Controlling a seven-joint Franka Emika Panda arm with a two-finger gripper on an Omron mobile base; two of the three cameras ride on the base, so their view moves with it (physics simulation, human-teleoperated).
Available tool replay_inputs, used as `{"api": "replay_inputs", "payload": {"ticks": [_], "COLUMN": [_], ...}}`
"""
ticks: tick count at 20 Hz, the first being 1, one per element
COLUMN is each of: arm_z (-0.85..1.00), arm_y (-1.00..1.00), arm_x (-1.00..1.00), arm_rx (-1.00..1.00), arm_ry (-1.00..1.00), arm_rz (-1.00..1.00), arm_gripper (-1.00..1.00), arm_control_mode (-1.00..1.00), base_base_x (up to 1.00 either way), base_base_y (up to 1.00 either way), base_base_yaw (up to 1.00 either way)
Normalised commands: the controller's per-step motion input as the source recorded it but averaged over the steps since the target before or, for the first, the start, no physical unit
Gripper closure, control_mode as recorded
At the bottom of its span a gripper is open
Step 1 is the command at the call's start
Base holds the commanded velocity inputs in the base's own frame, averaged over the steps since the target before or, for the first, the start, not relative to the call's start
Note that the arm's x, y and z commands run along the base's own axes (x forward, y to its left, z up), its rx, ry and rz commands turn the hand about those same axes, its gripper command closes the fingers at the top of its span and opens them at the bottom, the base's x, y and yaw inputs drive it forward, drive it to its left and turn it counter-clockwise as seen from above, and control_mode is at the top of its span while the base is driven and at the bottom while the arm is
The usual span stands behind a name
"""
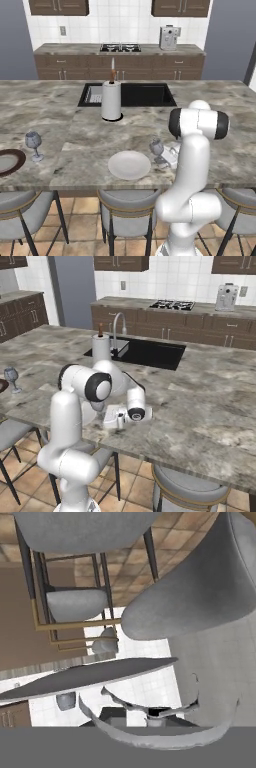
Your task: Retrieve the wine glasses from the counter and place one next to each plate.
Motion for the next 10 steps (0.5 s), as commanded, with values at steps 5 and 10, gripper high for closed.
{"api": "replay_inputs", "payload": {"ticks": [5, 10], "arm_z": [-0.34, -0.42], "arm_y": [-0.48, -0.49], "arm_x": [0.00, 0.00], "arm_rx": [0.00, 0.00], "arm_ry": [-0.06, -0.05], "arm_rz": [0.12, 0.10], "arm_gripper": [1.00, 1.00], "arm_control_mode": [-1.00, -1.00], "base_base_x": [0.00, 0.00], "base_base_y": [0.00, 0.00], "base_base_yaw": [0.00, 0.00]}}
